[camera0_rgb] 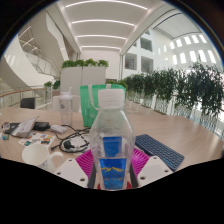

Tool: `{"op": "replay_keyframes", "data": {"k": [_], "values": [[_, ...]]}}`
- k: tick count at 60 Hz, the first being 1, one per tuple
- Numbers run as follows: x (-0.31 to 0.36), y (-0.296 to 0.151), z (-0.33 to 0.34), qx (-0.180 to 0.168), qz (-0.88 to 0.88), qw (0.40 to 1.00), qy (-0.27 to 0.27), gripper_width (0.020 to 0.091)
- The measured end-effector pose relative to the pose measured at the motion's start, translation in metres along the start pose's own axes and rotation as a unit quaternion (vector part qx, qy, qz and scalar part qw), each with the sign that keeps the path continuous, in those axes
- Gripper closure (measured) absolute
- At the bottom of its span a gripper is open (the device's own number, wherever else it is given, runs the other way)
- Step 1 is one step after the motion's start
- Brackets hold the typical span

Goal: Pour water

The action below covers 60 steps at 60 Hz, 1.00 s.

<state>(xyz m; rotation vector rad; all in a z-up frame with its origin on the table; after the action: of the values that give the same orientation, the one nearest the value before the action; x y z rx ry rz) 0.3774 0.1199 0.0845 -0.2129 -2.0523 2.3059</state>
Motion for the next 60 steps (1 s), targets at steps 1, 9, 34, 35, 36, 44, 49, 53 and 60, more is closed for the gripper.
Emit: {"op": "replay_keyframes", "data": {"k": [1, 9, 34, 35, 36, 44, 49, 53, 60], "values": [[0.020, -0.008, -0.001, 0.002, -0.003, 1.000, 0.003, 0.0610], [0.033, 0.002, 0.003, 0.015, -0.021, 1.000, 0.010, 0.0610], [0.038, -0.015, 0.069, 0.077, -0.080, 0.994, 0.002, 0.0273], [0.038, -0.017, 0.077, 0.079, -0.078, 0.994, 0.004, 0.0273], [0.039, -0.019, 0.084, 0.080, -0.076, 0.994, 0.006, 0.0270], [0.056, -0.049, 0.161, 0.078, -0.062, 0.995, -0.002, 0.0272], [0.070, -0.067, 0.211, 0.078, -0.064, 0.995, 0.005, 0.0271], [0.083, -0.080, 0.252, 0.082, -0.059, 0.995, 0.009, 0.0272], [0.105, -0.105, 0.315, 0.078, -0.049, 0.996, 0.022, 0.0272]]}}
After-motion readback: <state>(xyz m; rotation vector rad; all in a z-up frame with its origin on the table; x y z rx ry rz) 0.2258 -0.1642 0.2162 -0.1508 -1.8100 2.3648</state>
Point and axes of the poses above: the point between the fingertips, and its own axes, seen from behind it with the camera up: x to the left, y down, z backward, against the way the camera looks, the point moved 7 cm from there along z, backward, against the way the camera looks, and after that the axes turned 7 degrees about -x, right-handed, at the moved point
